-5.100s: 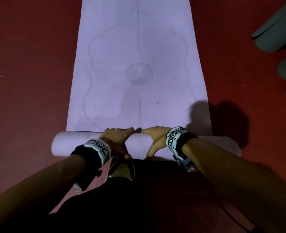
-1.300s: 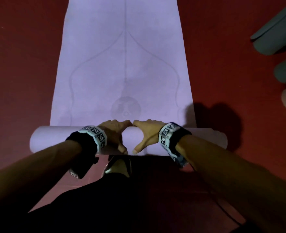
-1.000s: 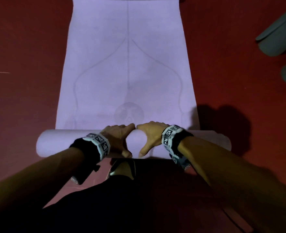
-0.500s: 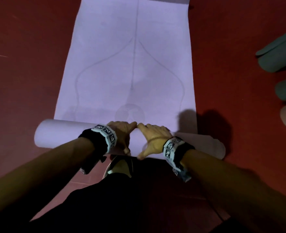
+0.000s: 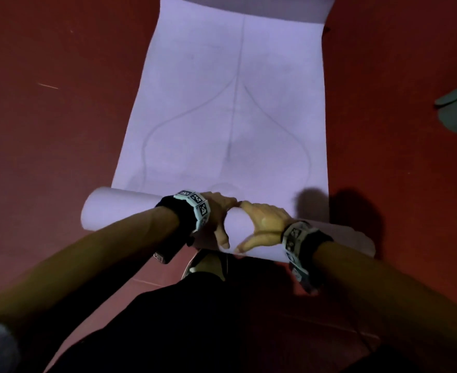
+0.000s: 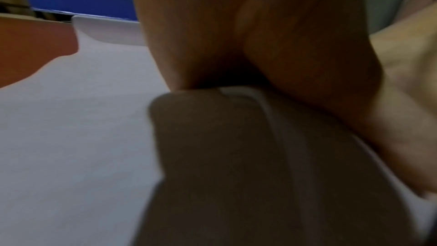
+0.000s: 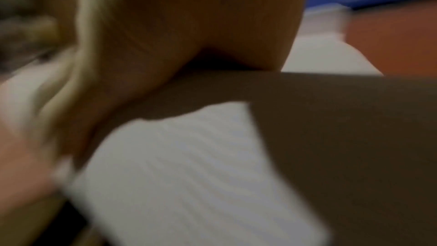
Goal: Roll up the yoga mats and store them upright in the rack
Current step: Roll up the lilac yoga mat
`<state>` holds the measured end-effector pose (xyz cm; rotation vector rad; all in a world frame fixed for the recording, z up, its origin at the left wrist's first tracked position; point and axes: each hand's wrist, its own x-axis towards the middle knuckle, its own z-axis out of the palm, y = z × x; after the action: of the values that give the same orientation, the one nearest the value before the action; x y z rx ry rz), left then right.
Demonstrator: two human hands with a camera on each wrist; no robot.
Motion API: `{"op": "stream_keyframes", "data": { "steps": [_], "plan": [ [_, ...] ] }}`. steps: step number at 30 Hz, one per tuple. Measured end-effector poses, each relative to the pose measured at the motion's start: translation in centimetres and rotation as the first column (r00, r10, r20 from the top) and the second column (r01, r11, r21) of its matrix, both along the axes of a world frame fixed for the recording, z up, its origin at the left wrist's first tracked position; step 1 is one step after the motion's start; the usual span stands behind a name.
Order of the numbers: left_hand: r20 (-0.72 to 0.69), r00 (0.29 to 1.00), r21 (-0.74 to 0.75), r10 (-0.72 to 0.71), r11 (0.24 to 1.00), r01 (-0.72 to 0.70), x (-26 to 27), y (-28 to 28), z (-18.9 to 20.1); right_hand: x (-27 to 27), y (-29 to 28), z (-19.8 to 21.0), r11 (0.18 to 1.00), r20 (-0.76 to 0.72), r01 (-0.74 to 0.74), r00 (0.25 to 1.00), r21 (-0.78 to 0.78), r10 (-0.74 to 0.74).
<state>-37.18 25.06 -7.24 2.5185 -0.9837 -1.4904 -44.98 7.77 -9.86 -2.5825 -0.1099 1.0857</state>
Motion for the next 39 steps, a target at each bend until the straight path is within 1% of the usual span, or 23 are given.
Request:
{"op": "stream_keyframes", "data": {
  "steps": [1, 2, 3, 5, 7, 9, 12, 14, 16, 18, 20, 22, 24, 25, 27, 29, 31, 33, 36, 37, 38, 39],
  "plan": [
    [0.026, 1.000, -0.008, 0.007, 1.000, -0.007, -0.3, 0.1, -0.1, 0.6, 0.1, -0.1, 1.000, -0.009, 0.008, 1.000, 0.008, -0.008],
    [0.094, 0.995, -0.010, -0.016, 1.000, 0.017, -0.8, 0.1, -0.2, 1.3, 0.0, -0.2, 1.000, -0.030, 0.007, 1.000, 0.020, -0.006],
    [0.156, 0.986, -0.017, -0.052, 0.998, 0.055, -1.4, 0.2, -0.4, 2.1, 0.0, -0.2, 0.999, -0.072, 0.003, 0.997, 0.045, 0.000],
    [0.251, 0.963, -0.017, -0.099, 0.994, 0.107, -2.2, 0.4, -0.8, 3.6, -0.2, 0.0, 0.996, -0.205, -0.002, 0.979, 0.093, 0.021],
    [0.249, 0.965, -0.024, -0.079, 0.996, 0.088, -2.3, 0.4, -1.0, 4.2, -0.3, 0.2, 0.993, -0.306, -0.006, 0.951, 0.120, 0.043],
    [0.205, 0.977, -0.020, -0.054, 0.998, 0.059, -1.8, 0.0, -0.9, 3.6, -0.4, 0.0, 0.991, -0.283, -0.008, 0.958, 0.136, 0.046],
    [0.139, 0.990, -0.004, -0.008, 1.000, 0.009, -0.8, -0.3, -0.5, 1.9, -0.5, 0.4, 0.993, -0.144, 0.026, 0.989, 0.118, -0.009],
    [0.098, 0.995, -0.010, 0.036, 0.999, -0.035, -0.3, -0.4, -0.7, 0.6, -0.5, 0.8, 0.998, -0.022, -0.030, 0.999, 0.059, 0.032],
    [0.055, 0.998, -0.007, 0.035, 0.999, -0.034, 0.0, -0.5, -0.6, -0.3, -0.2, 1.0, 0.997, 0.047, -0.080, 0.996, -0.007, 0.081],
    [0.055, 0.998, 0.007, 0.007, 1.000, -0.007, -0.1, -0.4, -0.3, -0.2, 0.0, 0.8, 0.997, 0.055, -0.075, 0.996, -0.023, 0.076],
    [0.072, 0.997, 0.004, 0.000, 1.000, 0.000, -0.4, -0.3, -0.1, 0.4, 0.0, 0.6, 0.998, 0.026, -0.065, 0.998, -0.023, 0.066],
    [0.142, 0.989, -0.008, -0.052, 0.999, 0.053, -1.0, 0.0, -0.3, 1.1, 0.0, 0.5, 0.998, 0.006, -0.054, 0.999, -0.029, 0.054],
    [0.250, 0.959, -0.006, -0.132, 0.990, 0.138, -1.6, 0.5, -0.8, 1.8, 0.0, 0.4, 0.999, -0.020, -0.038, 0.999, -0.004, 0.038],
    [0.265, 0.956, -0.008, -0.122, 0.992, 0.129, -1.6, 0.8, -1.0, 2.3, 0.0, 0.5, 0.999, -0.045, -0.036, 0.998, 0.026, 0.038],
    [0.227, 0.972, -0.023, -0.062, 0.997, 0.069, -1.4, 0.9, -0.9, 3.1, -0.1, 1.2, 0.995, -0.132, -0.026, 0.991, 0.095, 0.038],
    [0.090, 0.996, -0.010, 0.011, 1.000, -0.010, -0.7, 0.8, -1.1, 3.5, -0.1, 1.6, 0.989, -0.231, -0.024, 0.971, 0.144, 0.057],
    [-0.024, 0.998, 0.032, 0.057, 0.998, -0.056, -0.1, 0.5, -1.1, 3.3, -0.2, 1.6, 0.987, -0.267, -0.001, 0.963, 0.159, 0.044],
    [-0.095, 0.993, 0.016, 0.065, 0.998, -0.064, 0.5, 0.3, -1.1, 2.6, -0.1, 1.7, 0.988, -0.214, 0.018, 0.977, 0.152, 0.016],
    [-0.171, 0.984, -0.020, 0.055, 0.998, -0.059, 1.1, 0.3, -0.9, 0.9, 0.2, 1.3, 0.995, -0.091, -0.044, 0.994, 0.092, 0.052],
    [-0.167, 0.985, -0.023, 0.041, 0.999, -0.046, 1.0, 0.4, -0.8, 0.5, 0.3, 1.2, 0.996, -0.070, -0.056, 0.996, 0.073, 0.061],
    [-0.173, 0.983, -0.032, 0.056, 0.998, -0.062, 0.7, 0.3, -0.6, 0.2, 0.3, 1.0, 0.997, -0.062, -0.049, 0.997, 0.064, 0.053],
    [-0.125, 0.991, -0.034, 0.037, 0.999, -0.042, 0.1, 0.3, -0.3, 0.3, 0.4, 0.7, 0.997, -0.056, -0.041, 0.997, 0.066, 0.044]
  ]
}}
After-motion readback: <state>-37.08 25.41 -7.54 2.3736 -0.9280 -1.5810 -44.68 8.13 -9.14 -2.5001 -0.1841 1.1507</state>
